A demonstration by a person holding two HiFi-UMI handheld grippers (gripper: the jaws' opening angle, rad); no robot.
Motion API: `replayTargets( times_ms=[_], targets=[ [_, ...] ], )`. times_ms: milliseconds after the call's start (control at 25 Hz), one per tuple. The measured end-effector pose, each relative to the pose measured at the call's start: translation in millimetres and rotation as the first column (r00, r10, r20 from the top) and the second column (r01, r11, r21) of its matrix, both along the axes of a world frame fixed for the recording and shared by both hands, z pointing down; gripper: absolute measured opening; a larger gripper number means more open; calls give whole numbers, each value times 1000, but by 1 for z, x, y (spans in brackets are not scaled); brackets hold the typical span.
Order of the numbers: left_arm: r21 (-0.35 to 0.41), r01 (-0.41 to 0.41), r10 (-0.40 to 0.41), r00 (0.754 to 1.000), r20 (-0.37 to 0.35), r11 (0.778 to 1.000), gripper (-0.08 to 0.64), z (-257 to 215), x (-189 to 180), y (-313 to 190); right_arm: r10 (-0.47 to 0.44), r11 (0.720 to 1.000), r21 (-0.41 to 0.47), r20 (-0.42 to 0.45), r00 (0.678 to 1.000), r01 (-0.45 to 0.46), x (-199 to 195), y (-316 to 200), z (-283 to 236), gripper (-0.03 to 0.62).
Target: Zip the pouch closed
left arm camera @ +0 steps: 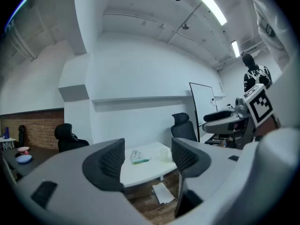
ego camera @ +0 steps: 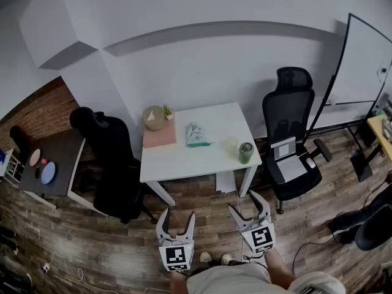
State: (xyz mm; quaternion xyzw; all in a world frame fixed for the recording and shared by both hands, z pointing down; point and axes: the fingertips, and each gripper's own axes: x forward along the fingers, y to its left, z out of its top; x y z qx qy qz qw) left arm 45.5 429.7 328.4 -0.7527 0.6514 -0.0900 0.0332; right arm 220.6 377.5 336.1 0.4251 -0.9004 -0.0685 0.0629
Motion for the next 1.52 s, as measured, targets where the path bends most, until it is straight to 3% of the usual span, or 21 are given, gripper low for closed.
replayTargets(
  times_ms=[240, 800, 1520],
  targets=[
    [-4, 9, -9, 1000, 1, 1000, 298, 3, 12, -4, 10, 1000, -13, 37, 999, -9, 10, -5, 1, 302],
    [10, 11, -11, 1000, 4, 1000, 298, 12, 13, -34, -33, 999, -29, 25, 999, 33, -7, -28, 15, 308],
    [-23, -45, 45, 999, -3, 999, 298, 26, -61, -151, 33, 997, -69, -29, 999, -35, -74, -139, 30, 307]
  ],
)
